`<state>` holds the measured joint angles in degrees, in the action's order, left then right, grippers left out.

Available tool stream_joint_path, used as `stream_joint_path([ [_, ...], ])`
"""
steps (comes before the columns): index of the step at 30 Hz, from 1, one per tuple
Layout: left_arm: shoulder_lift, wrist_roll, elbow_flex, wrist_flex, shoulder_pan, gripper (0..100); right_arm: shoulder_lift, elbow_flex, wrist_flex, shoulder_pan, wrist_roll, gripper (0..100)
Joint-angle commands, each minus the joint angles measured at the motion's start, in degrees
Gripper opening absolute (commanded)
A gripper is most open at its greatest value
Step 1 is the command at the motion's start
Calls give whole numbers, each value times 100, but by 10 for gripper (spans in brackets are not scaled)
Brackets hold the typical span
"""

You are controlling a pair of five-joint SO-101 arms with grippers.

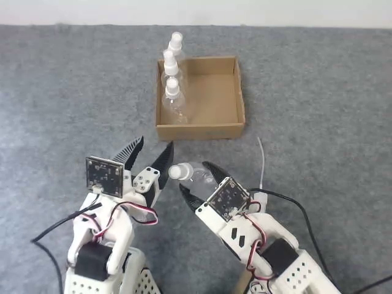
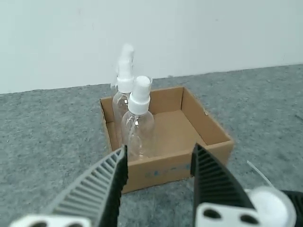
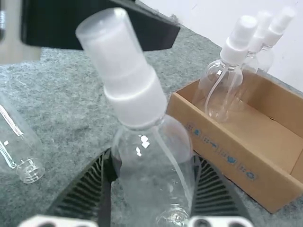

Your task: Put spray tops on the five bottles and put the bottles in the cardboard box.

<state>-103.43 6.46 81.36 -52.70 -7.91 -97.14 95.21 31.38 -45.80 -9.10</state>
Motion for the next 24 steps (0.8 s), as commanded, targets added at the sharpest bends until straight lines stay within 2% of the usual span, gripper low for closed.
stream_joint_path([
  [1,-97,-53,-40,-79,18,203,-136,-97,-154,-4,18,69],
  [12,-97,-62,127,-97,712,203,-136,-70,-435,268,62,69],
  [17,-97,-26,338,-97,651,203,-136,-62,-585,259,62,69],
  [24,-97,-53,303,-105,-123,203,-136,26,-593,242,62,69],
])
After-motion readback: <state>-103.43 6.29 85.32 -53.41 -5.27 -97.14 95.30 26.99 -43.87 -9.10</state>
